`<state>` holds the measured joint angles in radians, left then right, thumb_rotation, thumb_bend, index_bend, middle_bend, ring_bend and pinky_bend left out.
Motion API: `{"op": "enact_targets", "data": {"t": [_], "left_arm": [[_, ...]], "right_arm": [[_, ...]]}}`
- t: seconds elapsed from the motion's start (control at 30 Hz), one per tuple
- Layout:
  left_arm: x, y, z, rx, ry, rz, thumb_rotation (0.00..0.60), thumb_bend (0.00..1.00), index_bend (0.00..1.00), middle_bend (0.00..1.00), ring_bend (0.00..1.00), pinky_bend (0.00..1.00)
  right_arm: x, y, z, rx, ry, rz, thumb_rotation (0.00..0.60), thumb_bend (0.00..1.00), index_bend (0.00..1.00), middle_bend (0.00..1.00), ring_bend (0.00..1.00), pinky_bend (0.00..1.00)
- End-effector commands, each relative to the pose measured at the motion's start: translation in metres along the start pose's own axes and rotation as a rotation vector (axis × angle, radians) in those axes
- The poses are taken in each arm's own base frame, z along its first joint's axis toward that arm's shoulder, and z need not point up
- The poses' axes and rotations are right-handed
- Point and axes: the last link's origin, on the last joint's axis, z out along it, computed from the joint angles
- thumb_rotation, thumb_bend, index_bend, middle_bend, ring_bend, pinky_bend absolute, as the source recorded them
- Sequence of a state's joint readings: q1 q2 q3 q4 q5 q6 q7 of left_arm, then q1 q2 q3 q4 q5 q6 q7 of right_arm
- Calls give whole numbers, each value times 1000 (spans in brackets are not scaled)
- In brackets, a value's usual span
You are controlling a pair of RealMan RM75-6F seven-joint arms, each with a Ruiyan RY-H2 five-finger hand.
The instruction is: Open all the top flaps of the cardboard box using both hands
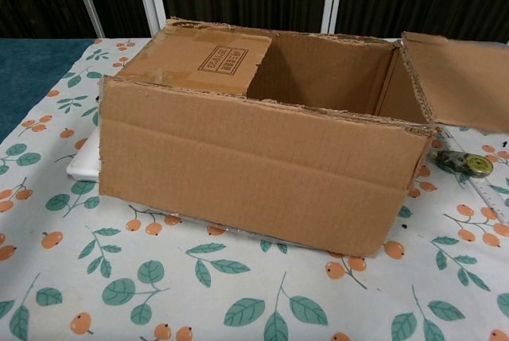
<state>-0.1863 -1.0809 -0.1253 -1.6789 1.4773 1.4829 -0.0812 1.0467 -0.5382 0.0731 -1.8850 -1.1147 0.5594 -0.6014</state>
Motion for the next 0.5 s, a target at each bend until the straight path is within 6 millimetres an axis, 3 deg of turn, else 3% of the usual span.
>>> {"op": "enact_targets", "data": {"t": [0.03,0.23,0.5], "left_arm": [[-1,0,0,-3,-4,6,600,70,47,36,22,189],[-4,6,3,-24,-32,27,600,75,47,36,22,190],[-4,26,26,-100,-53,88,600,79,48,37,22,190]], "right_arm": [[-14,3,-6,-32,-15,23,600,942,422,233,130,224],[-38,6,-21,-169,50,205,600,599,253,170,130,224],[-81,-10,-52,-388,178,503,600,343,19,18,55,224]]}}
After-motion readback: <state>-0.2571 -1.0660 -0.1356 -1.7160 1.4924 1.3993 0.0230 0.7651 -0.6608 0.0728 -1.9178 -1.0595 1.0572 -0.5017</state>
